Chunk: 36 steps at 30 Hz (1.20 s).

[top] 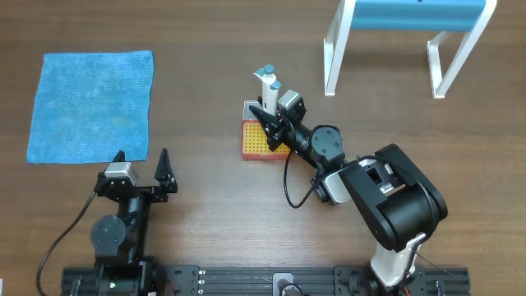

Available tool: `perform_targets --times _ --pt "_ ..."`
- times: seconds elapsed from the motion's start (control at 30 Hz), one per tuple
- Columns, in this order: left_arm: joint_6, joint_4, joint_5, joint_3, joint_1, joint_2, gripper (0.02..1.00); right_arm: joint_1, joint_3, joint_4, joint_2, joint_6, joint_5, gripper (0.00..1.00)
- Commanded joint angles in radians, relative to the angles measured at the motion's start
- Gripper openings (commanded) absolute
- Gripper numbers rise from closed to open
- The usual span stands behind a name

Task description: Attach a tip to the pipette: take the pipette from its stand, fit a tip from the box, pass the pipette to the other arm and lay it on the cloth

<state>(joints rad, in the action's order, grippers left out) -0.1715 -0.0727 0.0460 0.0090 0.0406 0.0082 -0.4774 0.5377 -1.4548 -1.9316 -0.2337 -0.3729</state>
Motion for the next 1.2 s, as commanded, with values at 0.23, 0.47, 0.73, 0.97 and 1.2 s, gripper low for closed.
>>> perform_targets --times 0.23,0.47,0.73,0.97,1.2 --pt "0.016 -0.002 0.012 -0.003 0.005 -0.005 0.936 0.003 0.022 -0.006 0.022 0.01 -0.013 0.071" --pt "0.016 -0.002 0.012 -0.003 0.005 -0.005 0.936 0.003 0.037 -0.004 0.019 0.01 -0.008 0.071" --pt "0.016 -0.002 0.012 -0.003 0.005 -0.005 0.934 0.004 0.038 -0.002 0.005 0.01 -0.002 0.073" --pt "0.016 -0.002 0.012 -0.003 0.005 -0.005 0.936 0.005 0.038 -0.002 -0.004 0.01 -0.002 0.071" --pt "0.016 -0.002 0.012 -0.003 0.005 -0.005 0.934 0.006 0.038 0.002 -0.024 0.011 -0.002 0.071"
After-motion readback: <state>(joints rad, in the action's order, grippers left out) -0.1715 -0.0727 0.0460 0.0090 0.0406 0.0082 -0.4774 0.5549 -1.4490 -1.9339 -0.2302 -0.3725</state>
